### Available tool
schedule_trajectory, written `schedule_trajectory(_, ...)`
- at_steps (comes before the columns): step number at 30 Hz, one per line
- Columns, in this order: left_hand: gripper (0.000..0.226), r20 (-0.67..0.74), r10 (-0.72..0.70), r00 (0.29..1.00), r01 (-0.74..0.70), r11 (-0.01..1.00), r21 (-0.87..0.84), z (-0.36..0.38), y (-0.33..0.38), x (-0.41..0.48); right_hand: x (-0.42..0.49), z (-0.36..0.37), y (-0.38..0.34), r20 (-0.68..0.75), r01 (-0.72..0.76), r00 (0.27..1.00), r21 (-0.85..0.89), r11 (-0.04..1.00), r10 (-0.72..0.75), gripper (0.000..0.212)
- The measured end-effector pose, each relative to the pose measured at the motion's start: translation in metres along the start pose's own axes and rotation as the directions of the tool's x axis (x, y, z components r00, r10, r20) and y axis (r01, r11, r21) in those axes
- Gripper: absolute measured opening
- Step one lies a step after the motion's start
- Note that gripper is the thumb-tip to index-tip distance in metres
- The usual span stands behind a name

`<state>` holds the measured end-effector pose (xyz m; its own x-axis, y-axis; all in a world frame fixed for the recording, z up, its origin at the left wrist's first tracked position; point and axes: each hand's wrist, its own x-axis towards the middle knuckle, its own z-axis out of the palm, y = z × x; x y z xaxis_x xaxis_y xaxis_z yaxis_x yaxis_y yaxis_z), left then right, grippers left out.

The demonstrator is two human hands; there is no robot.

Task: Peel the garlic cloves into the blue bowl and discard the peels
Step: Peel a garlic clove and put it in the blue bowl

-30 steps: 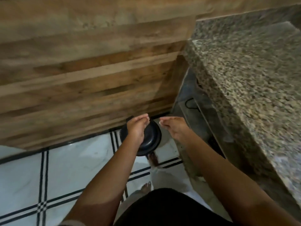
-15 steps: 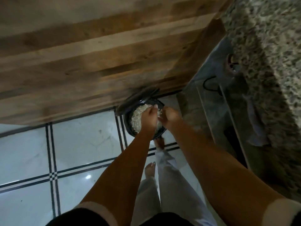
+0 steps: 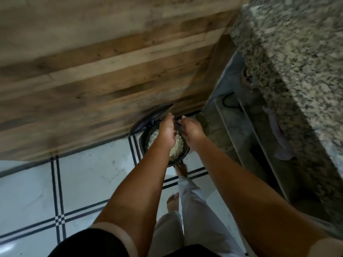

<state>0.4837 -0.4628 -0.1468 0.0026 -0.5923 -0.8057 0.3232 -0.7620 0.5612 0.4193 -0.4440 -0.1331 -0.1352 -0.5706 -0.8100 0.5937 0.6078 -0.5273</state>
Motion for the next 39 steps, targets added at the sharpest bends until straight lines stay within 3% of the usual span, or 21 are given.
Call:
schedule_trajectory(5,0.038,0.189,0.104,0.976,-0.120,0.990,0.073,0.038,-0.004,-0.062,-0.073,-0.051,-0.045,-0.063,0.270,0.962,0.100,0.958,-0.264,0.021)
schedule_trajectory(9,0.035,0.399,0.184,0.898,-0.272,0.946,0.176,0.102,-0.024,-0.127,-0.144,-0.131,-0.074,-0.218,0.478,0.874,0.236,0.846,-0.434,0.015)
schedule_trajectory(15,0.039,0.708,0.061,0.704,-0.382,0.873,0.305,0.203,-0.095,-0.225,-0.242,-0.262,-0.080,-0.507,0.710,0.687,0.316,0.629,-0.521,0.011)
schedule_trajectory(20,0.030,0.842,-0.111,0.528,-0.458,0.797,0.393,0.262,-0.186,-0.294,-0.311,-0.356,-0.053,-0.693,0.818,0.515,0.222,0.530,-0.504,0.019)
schedule_trajectory(24,0.026,0.872,-0.292,0.392,-0.492,0.734,0.468,0.288,-0.275,-0.342,-0.354,-0.439,-0.023,-0.822,0.836,0.382,0.112,0.537,-0.423,0.022)
schedule_trajectory(28,0.024,0.876,-0.348,0.334,-0.581,0.656,0.482,0.318,-0.349,-0.373,-0.380,-0.522,0.000,-0.874,0.785,0.317,0.023,0.619,-0.369,0.020)
schedule_trajectory(30,0.016,0.880,-0.348,0.323,-0.638,0.607,0.474,0.330,-0.380,-0.389,-0.386,-0.567,0.010,-0.908,0.724,0.254,-0.050,0.688,-0.334,0.014)
schedule_trajectory(32,0.018,0.874,-0.331,0.356,-0.663,0.570,0.486,0.341,-0.408,-0.404,-0.391,-0.607,0.018,-0.927,0.635,0.192,-0.132,0.761,-0.322,0.004)
schedule_trajectory(35,0.019,0.872,-0.283,0.399,-0.719,0.495,0.489,0.355,-0.438,-0.416,-0.400,-0.648,0.026,-0.934,0.505,0.146,-0.212,0.837,-0.325,0.016)
schedule_trajectory(37,0.011,0.891,-0.245,0.381,-0.832,0.329,0.447,0.362,-0.453,-0.416,-0.408,-0.662,0.027,-0.926,0.464,0.154,-0.241,0.853,-0.345,0.014)
schedule_trajectory(39,0.030,0.916,-0.227,0.331,-0.937,0.034,0.347,0.370,-0.464,-0.417,-0.409,-0.678,0.029,-0.916,0.445,0.198,-0.232,0.865,-0.348,0.013)
